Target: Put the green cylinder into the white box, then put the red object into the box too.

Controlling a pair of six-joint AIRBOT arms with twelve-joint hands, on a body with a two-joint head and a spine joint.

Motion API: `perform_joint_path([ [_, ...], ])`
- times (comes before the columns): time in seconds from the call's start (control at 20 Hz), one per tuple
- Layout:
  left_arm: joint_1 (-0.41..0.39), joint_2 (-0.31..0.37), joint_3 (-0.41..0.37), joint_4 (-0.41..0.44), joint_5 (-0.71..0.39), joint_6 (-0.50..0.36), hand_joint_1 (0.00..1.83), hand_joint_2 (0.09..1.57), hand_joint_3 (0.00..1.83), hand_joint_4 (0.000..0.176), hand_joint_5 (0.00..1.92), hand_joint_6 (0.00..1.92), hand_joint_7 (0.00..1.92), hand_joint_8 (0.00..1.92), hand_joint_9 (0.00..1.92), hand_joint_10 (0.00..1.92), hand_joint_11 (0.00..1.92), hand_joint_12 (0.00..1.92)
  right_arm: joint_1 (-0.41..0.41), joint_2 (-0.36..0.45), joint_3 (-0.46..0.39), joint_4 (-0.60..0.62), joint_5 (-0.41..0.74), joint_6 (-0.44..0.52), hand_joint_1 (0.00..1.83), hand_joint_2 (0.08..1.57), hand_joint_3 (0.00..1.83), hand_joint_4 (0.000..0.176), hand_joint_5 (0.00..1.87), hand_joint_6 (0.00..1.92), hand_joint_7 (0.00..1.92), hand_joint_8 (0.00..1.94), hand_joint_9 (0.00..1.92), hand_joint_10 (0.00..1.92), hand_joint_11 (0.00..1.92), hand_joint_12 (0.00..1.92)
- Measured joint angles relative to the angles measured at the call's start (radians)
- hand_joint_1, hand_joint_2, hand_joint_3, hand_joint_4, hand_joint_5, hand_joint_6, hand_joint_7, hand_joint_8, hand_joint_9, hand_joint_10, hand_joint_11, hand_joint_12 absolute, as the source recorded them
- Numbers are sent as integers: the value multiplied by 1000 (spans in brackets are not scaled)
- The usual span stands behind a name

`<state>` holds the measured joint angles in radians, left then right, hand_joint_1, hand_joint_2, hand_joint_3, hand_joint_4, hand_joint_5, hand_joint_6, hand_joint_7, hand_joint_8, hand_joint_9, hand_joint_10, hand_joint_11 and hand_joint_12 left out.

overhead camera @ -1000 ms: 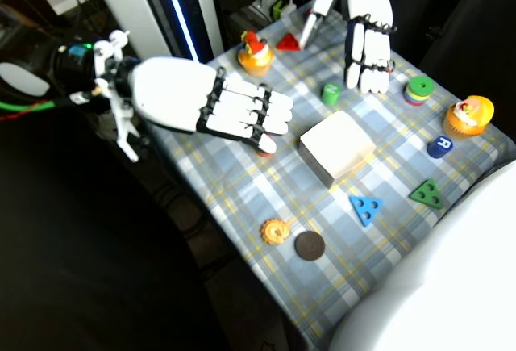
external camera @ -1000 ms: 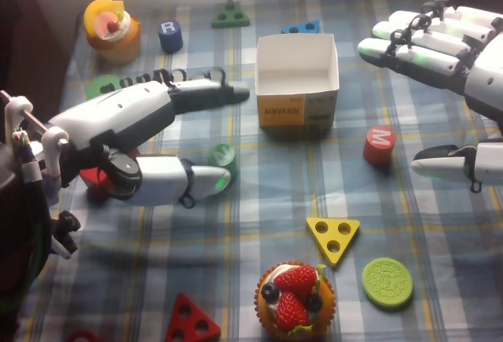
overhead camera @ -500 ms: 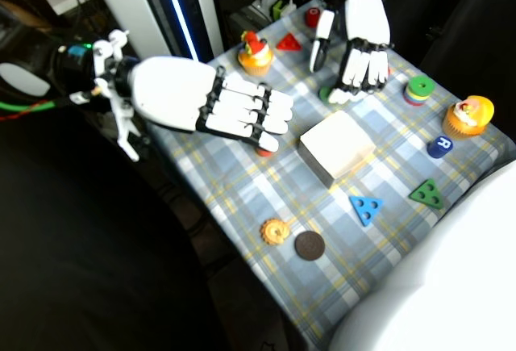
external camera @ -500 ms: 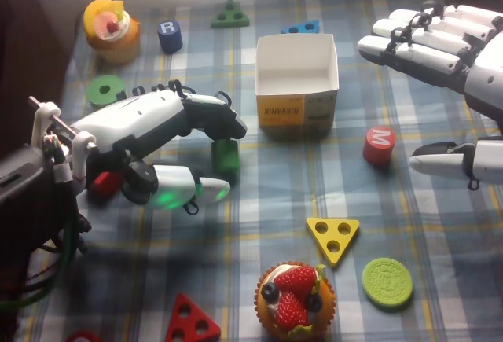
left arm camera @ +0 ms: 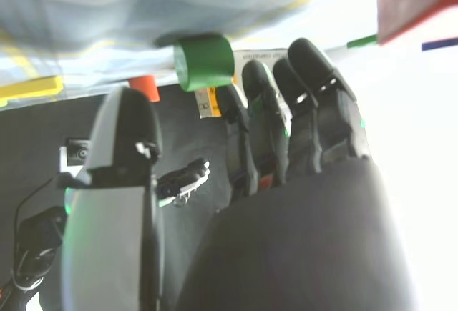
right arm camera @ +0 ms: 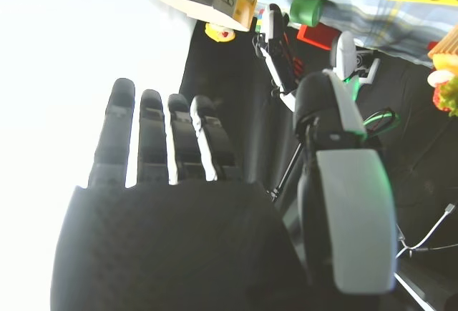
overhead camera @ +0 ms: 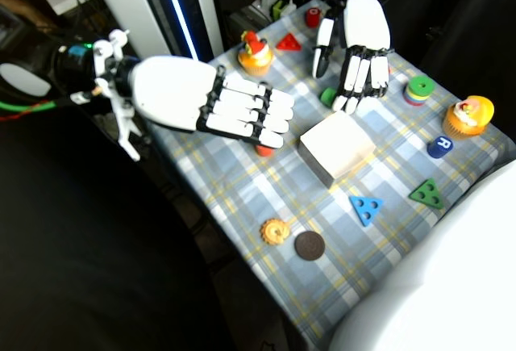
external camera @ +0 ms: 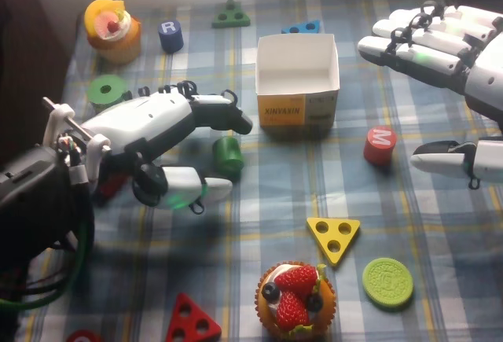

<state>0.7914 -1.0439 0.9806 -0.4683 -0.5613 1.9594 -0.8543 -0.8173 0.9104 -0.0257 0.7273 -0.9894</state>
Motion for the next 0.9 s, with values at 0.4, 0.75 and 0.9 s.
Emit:
perform_joint_path([
  [0.4, -14, -68, 35, -113, -19, 174, 1093, 1295, 5, 0, 593, 1374, 702, 1352, 326, 1471, 63, 1866, -4, -2, 0, 3, 2, 4, 540, 1207, 1, 0, 0, 0, 0, 0, 4, 2, 0, 476],
  [0.75, -28, -67, 24, -121, -33, 190, 1179, 1301, 0, 0, 629, 1268, 700, 1725, 706, 1825, 803, 1921, -4, -2, 0, 3, 5, 8, 538, 1221, 1, 0, 0, 0, 0, 0, 0, 0, 0, 323],
  [0.9, -55, -39, -18, -64, -50, 191, 1184, 1295, 0, 0, 678, 1183, 670, 1775, 813, 1893, 872, 1921, -4, -2, 0, 5, 9, 15, 517, 1231, 2, 0, 0, 0, 0, 0, 0, 0, 0, 251],
])
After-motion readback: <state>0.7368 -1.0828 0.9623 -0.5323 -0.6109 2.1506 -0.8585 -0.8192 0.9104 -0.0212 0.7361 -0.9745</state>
